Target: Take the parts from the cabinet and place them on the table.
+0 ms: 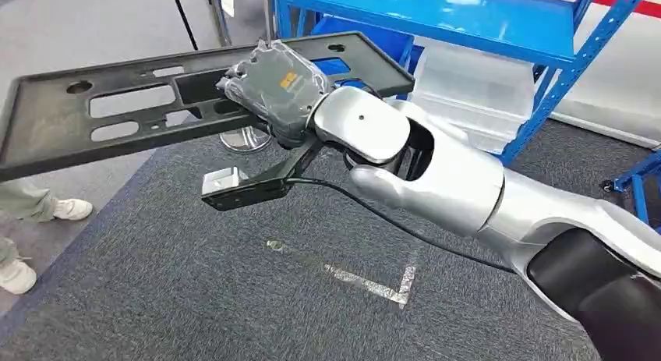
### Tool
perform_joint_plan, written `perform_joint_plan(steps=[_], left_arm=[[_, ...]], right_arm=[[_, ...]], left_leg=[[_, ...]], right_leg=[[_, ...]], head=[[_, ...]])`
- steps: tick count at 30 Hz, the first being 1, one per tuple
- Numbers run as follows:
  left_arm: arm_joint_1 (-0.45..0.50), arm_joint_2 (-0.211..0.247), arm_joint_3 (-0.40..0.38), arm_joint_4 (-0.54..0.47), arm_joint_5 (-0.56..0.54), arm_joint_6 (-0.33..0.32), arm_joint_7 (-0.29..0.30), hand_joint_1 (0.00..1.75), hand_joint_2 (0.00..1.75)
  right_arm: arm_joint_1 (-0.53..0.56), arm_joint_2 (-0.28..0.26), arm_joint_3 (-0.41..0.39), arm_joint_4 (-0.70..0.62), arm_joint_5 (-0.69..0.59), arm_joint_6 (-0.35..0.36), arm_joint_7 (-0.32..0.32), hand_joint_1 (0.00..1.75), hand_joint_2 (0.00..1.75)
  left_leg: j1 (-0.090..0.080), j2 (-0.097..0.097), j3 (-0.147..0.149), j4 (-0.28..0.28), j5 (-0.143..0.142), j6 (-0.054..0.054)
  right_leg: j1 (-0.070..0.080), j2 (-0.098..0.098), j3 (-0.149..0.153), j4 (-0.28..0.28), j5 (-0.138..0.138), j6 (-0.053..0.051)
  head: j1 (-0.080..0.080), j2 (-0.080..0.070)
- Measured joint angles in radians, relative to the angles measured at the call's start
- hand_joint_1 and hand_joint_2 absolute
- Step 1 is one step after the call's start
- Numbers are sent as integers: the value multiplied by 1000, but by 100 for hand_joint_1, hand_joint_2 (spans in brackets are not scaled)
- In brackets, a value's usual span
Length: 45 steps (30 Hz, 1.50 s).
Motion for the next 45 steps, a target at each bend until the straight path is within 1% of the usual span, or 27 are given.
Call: perform_joint_plan(steps=[2, 4, 7, 8, 9, 12, 13, 16, 18, 19, 20, 22, 23, 24, 25, 28, 29, 31, 34, 35, 37, 38, 39, 40, 43, 44, 45], left_arm=[[-3, 0, 0, 0, -1, 1, 0, 0, 175], [-3, 0, 0, 0, -4, 1, 0, 0, 175], [-1, 0, -2, 0, -9, -3, 11, 0, 175], [-1, 0, -2, 0, -11, -9, 16, 0, 175], [-4, -1, -3, 0, -12, -14, 18, 0, 175], [-3, 2, -4, 0, -19, -19, 19, 0, 175], [0, 6, -4, 1, -19, -20, 19, 0, 175], [0, 9, -4, 2, -21, -22, 21, 0, 175], [-2, 10, -4, 2, -21, -23, 21, 0, 175], [-2, 10, -4, 2, -21, -23, 21, 0, 175], [-2, 10, -4, 2, -21, -24, 21, 0, 175], [-2, 12, -4, 2, -21, -24, 21, 0, 175], [-1, 13, -4, 2, -21, -24, 21, 0, 175], [-3, 12, -4, 2, -21, -24, 21, 0, 175], [-4, 12, -4, 2, -21, -24, 21, 0, 175], [-2, 13, -4, 2, -21, -24, 21, 0, 175], [-1, 15, -5, 2, -21, -24, 21, 0, 175], [-1, 16, -5, 2, -21, -24, 21, 0, 175], [-2, 16, -5, 2, -21, -25, 21, 0, 175], [-1, 16, -5, 2, -21, -24, 21, 0, 175], [-1, 16, -5, 2, -21, -24, 21, 0, 175], [-1, 16, -5, 2, -21, -24, 21, 0, 175], [-1, 13, -5, 2, -21, -24, 21, 0, 175], [-4, 14, -5, 2, -21, -25, 21, 0, 175], [2, 14, -5, 2, -22, -26, 21, 0, 175], [2, 24, -6, 3, -22, -26, 21, 0, 175], [4, 16, -6, 3, -22, -28, 21, 0, 175]], right_arm=[[0, -4, 0, 2, 0, 2, 0, 175, 175], [5, -7, 1, 4, 0, 6, 0, 175, 175], [10, -10, 1, 5, 7, 12, 13, 175, 175], [11, -10, 1, 5, 12, 13, 19, 175, 175], [14, -10, 1, 4, 18, 13, 25, 175, 175], [29, -8, 3, 3, 27, 15, 35, 175, 175], [32, -7, 3, 3, 27, 15, 36, 175, 175], [33, 0, 3, 2, 29, 15, 38, 175, 175], [40, 0, 3, 3, 29, 16, 39, 175, 175], [45, 0, 3, 3, 29, 16, 38, 175, 175], [49, 0, 3, 2, 29, 16, 38, 175, 175], [49, 0, 3, 2, 29, 16, 39, 175, 175], [48, 0, 3, 2, 29, 16, 39, 175, 175], [47, 1, 3, 2, 30, 16, 39, 175, 175], [46, 1, 3, 2, 30, 16, 39, 175, 175], [46, 6, 3, 2, 30, 16, 39, 175, 175], [46, 6, 3, 2, 30, 16, 39, 175, 175], [45, 6, 3, 2, 30, 16, 39, 175, 175], [54, 5, 3, 2, 30, 16, 39, 175, 175], [57, 5, 3, 2, 30, 16, 39, 175, 175], [57, 5, 3, 2, 30, 16, 39, 175, 175], [55, 5, 3, 2, 30, 16, 39, 175, 175], [54, 5, 3, 2, 30, 16, 39, 175, 175], [53, 5, 3, 2, 30, 16, 39, 175, 175], [49, 5, 3, 2, 40, 18, 41, 175, 175], [48, 6, 3, 2, 42, 18, 42, 175, 175], [47, 6, 3, 2, 43, 21, 42, 175, 175]], left_leg=[[0, -17, -6, 0, 5, 8], [0, -41, -13, 3, 9, 8], [1, -79, -15, 9, 11, 4], [3, -90, -19, 11, 12, 1], [-3, -96, -28, 15, 14, -7], [11, -134, -40, 5, 31, -32], [7, -148, -44, 0, 36, -39], [4, -29, -102, 120, -38, -49], [6, -7, -173, 271, -93, -56], [7, -4, -185, 301, -94, -59], [8, -2, -172, 278, -74, -62], [13, 14, -89, 130, -2, -68], [14, 51, -35, 32, 23, -71], [-2, 68, -25, 26, 6, -63], [1, 55, -32, 16, 14, -44], [0, 21, -38, 21, 14, -23], [9, 9, -34, 14, 19, -12], [6, -7, -36, 13, 22, 2], [-1, -44, -40, 13, 24, 7], [-5, -60, -40, 14, 25, 8], [-10, -92, -40, 14, 26, 8], [-11, -105, -39, 14, 28, 8], [-6, -114, -42, 14, 29, 6], [-10, -126, -48, 16, 33, 0], [2, -166, -56, 5, 47, -20], [-4, -152, -57, 6, 46, -19], [-15, -69, -66, 24, 30, -28]], right_leg=[[-1, 25, -68, 152, -73, 3], [-2, 28, -106, 228, -86, 5], [-4, 46, -12, 37, 32, -5], [-6, 90, 24, -43, 60, -11], [-10, 128, 35, -62, 48, -15], [-1, 96, 36, -72, 51, -14], [-12, 81, 39, -85, 59, -21], [-13, 40, 44, -95, 67, -33], [-9, 9, 43, -95, 67, -33], [-9, -6, 42, -93, 66, -33], [-11, -23, 43, -92, 64, -32], [-15, -49, 43, -84, 57, -23], [-16, -61, 45, -78, 51, -15], [-8, -67, 42, -79, 48, -10], [-4, -77, 44, -74, 46, -5], [-1, -104, 54, -83, 45, 10], [-8, -85, 48, -78, 35, 18], [-10, 1, 6, 27, -35, 16], [-2, 27, -96, 231, -104, 11], [0, 28, -99, 225, -84, 6], [7, 40, -40, 85, 6, -11], [10, 67, 2, -5, 51, -21], [7, 123, 24, -61, 53, -34], [7, 129, 30, -75, 56, -33], [15, 87, 38, -84, 59, -35], [-2, 69, 48, -101, 70, -36], [-1, 56, 56, -112, 72, -37]], head=[[0, 0], [1, 0], [1, 0], [0, 0], [-2, 0], [4, 0], [3, 0], [-13, 0], [-13, 0], [-13, 0], [-13, 0], [-13, 0], [-13, 0], [-18, 0], [-13, 0], [-7, 0], [-6, 0], [-3, 0], [-2, 0], [-2, 0], [-3, 0], [-2, 0], [-4, 0], [-7, 0], [2, 0], [5, 0], [-2, 0]])
